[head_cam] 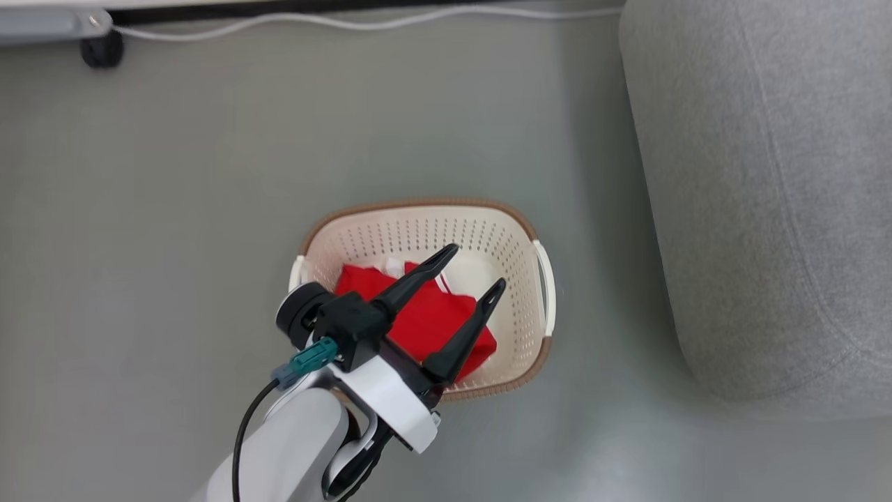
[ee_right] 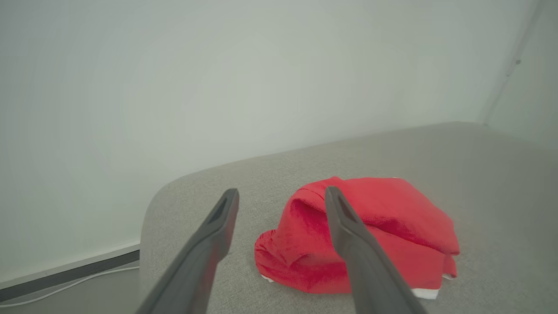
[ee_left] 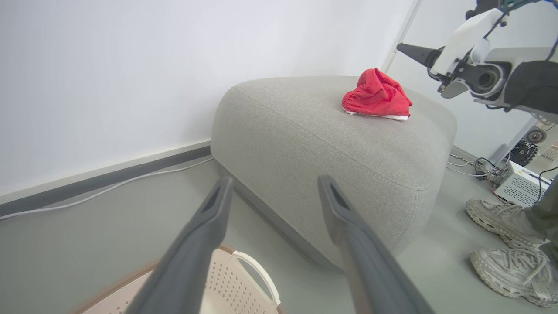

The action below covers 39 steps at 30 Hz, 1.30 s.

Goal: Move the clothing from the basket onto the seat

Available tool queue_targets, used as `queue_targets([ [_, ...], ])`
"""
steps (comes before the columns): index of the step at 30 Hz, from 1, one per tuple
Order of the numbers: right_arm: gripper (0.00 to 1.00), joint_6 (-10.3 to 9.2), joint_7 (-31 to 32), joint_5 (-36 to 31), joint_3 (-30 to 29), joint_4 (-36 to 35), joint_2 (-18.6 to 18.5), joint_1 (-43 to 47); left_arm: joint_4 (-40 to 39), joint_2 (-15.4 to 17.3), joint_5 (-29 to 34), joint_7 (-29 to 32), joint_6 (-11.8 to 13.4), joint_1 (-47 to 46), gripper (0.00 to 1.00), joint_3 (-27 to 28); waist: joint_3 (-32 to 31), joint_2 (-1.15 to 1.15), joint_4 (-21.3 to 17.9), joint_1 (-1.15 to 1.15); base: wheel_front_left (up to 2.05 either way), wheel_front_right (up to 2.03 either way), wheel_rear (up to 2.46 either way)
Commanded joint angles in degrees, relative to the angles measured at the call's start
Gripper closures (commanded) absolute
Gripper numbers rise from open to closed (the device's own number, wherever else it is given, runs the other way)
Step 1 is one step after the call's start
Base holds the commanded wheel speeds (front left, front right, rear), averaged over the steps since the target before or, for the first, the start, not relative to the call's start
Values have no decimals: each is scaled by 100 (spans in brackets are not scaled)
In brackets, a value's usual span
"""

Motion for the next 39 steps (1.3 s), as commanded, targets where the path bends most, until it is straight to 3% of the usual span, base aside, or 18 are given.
queue_targets([
  [1, 0, 18, -65, 124, 289, -251, -150, 258, -75, 33, -39, -35, -23, 106, 0, 249, -436, 0, 134, 0, 0, 0, 0],
  [12, 0, 18, -65, 1221, 1588, -1124, -211, 1321, 150, -87, 117, -35, -23, 831, 0, 1087, -1336, 0, 425, 0, 0, 0, 0],
  [21, 0, 18, -65, 1775, 2659, -1847, -119, 2068, 327, -265, 543, -35, -23, 1416, 0, 2141, -1890, 0, 678, 0, 0, 0, 0],
  [29, 0, 18, -65, 2024, 3222, -2264, 79, 2631, 472, -384, 943, -35, -23, 1830, 0, 3081, -2204, 0, 805, 0, 0, 0, 0],
  [39, 0, 18, -65, 2012, 3511, -2706, 322, 3356, 419, -557, 1406, -35, 7, 2291, 0, 4107, -2360, 0, 780, 0, 0, 0, 0],
])
